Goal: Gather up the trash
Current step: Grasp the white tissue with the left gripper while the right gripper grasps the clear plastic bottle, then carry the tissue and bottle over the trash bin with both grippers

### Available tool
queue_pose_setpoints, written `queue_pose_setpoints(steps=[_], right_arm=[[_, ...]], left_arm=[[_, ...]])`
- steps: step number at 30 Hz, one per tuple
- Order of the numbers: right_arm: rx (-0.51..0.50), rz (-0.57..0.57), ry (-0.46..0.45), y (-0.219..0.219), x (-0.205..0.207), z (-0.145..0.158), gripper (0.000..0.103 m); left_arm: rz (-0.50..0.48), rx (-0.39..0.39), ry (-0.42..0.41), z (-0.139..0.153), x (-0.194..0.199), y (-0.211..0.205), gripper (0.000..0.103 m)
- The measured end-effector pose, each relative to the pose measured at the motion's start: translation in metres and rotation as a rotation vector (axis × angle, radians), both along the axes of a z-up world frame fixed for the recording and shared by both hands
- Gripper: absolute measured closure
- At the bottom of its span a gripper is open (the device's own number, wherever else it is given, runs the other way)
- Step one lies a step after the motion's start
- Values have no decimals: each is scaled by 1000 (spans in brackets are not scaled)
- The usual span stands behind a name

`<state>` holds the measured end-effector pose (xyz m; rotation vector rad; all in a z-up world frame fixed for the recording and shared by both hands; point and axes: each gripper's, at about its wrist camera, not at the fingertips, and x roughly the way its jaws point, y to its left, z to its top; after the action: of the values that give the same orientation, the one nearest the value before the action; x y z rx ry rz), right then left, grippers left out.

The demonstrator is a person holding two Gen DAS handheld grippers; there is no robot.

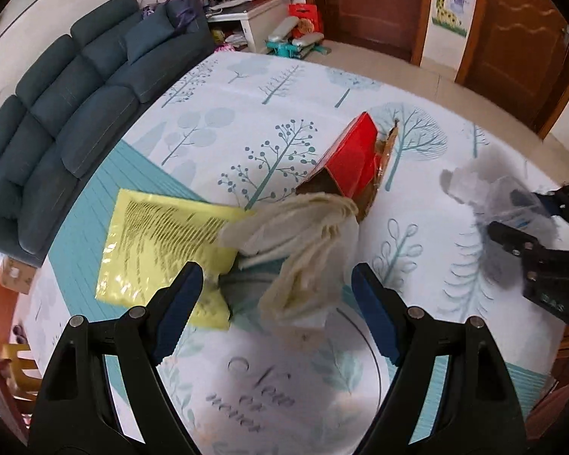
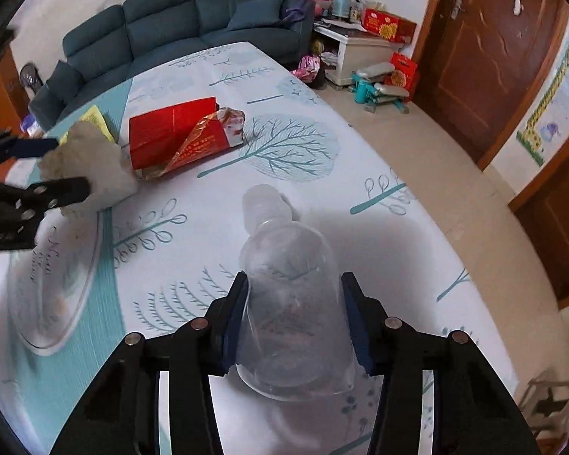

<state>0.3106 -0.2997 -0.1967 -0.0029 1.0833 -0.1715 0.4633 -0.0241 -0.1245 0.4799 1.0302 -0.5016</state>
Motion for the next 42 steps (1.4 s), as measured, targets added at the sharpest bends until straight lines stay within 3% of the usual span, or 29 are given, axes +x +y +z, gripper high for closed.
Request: queue_pose_setpoints(steps=[4,6,8,9,15,20,26,32,38,42], right_arm=[[21,13,-12,-4,-1,0,57],[53,2,-22,-9,-3,1,57],[90,-17,-39,-17,-8,1,57],[108,-26,-46,-19,-13,5,57],[225,-58,-98,-24,-45,24,57],[331,-67,-164,-18,-94,48,57],[445,-92,-234,-12,-168,74,57],[509,-151,-295,-11,-257,86,57],[497,-255,-321,-23,-346,71,57],[494,-352,-301,-36,-392,42,57]], left_arm=[[8,14,34,-15,11,-14,26],[12,-4,50,-18,11,-18,49],[26,-17,36,-16,8,-20,65],[27,-25,46,-15,5,-20,80],[82,-60,93,-4,-20,-7,86],[99,-153,132,24,-54,16,87],[-2,-229,127,72,-136,21,87],[-117,-302,174,98,-232,3,87],[-203,-344,177,91,-316,-22,87],[-226,-330,208,61,-365,-46,87]])
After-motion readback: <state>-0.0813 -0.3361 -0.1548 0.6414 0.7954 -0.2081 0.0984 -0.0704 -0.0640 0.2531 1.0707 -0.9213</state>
